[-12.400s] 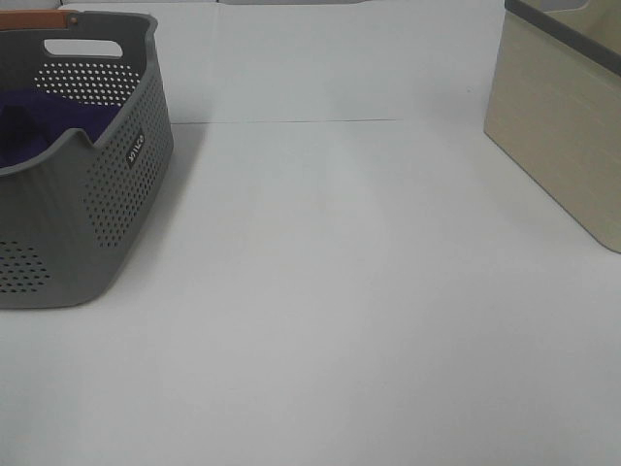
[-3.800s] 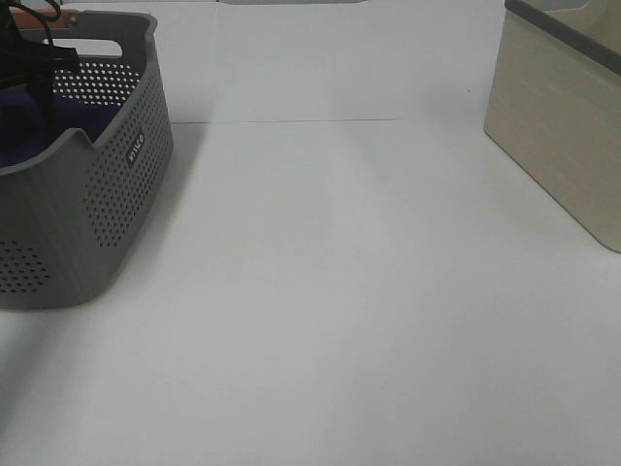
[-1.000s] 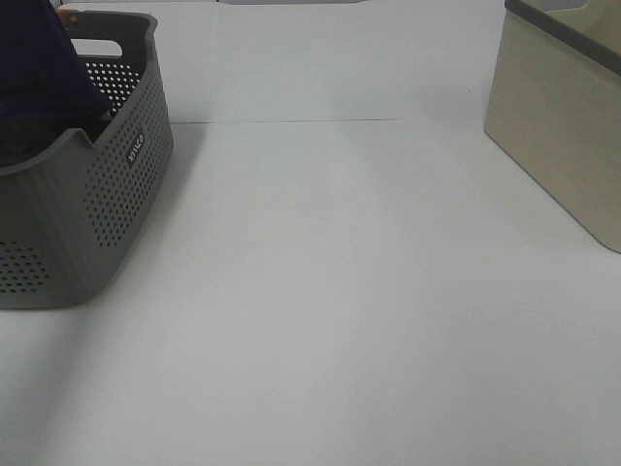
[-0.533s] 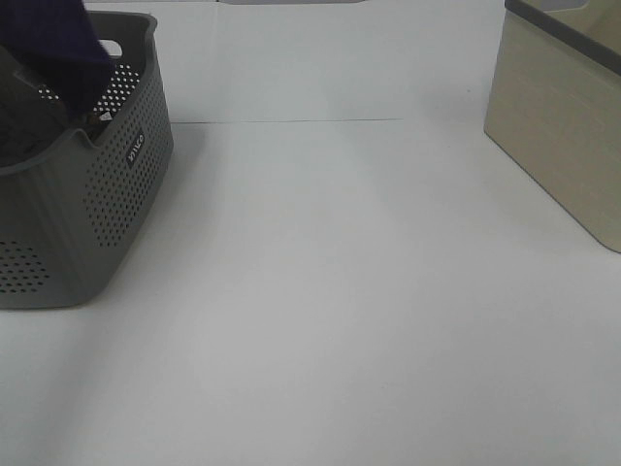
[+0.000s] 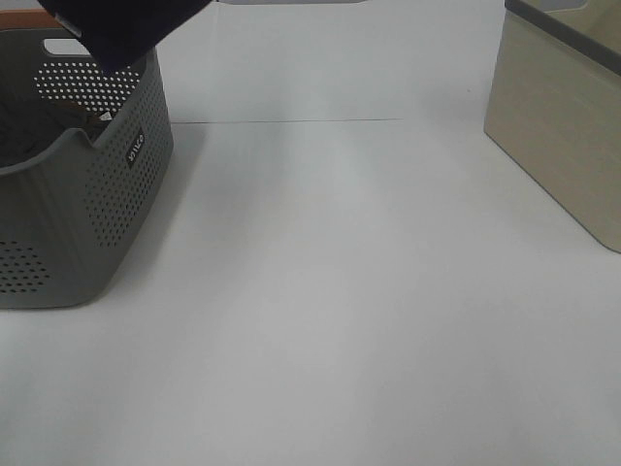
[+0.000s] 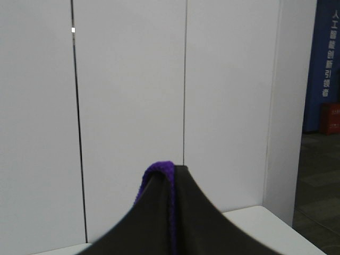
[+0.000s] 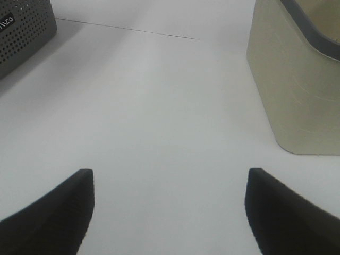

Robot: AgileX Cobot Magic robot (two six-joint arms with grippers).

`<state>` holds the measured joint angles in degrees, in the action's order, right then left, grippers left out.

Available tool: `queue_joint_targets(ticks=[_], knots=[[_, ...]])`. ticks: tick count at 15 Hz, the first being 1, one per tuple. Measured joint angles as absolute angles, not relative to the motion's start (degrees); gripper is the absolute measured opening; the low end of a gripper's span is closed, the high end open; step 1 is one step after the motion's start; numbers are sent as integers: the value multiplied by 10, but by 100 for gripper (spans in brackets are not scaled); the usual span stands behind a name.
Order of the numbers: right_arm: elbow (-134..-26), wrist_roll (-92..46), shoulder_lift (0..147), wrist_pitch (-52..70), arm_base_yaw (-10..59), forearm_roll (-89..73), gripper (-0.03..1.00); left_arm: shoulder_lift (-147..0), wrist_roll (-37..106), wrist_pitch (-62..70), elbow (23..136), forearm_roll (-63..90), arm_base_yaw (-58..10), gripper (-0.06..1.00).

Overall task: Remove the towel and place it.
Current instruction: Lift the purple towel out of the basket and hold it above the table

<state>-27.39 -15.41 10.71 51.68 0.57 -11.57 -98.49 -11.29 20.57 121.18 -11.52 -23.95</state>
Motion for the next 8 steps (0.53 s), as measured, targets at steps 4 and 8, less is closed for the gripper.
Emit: queue_joint_targets(ticks=[4,8], knots=[[-274,-262,229,415,6,-220,69,-1050,-113,147,1212,-129,-285,0],[-287,-369,348,354,6,-312,69,-1100,-113,137,1243,-130,-305,0]])
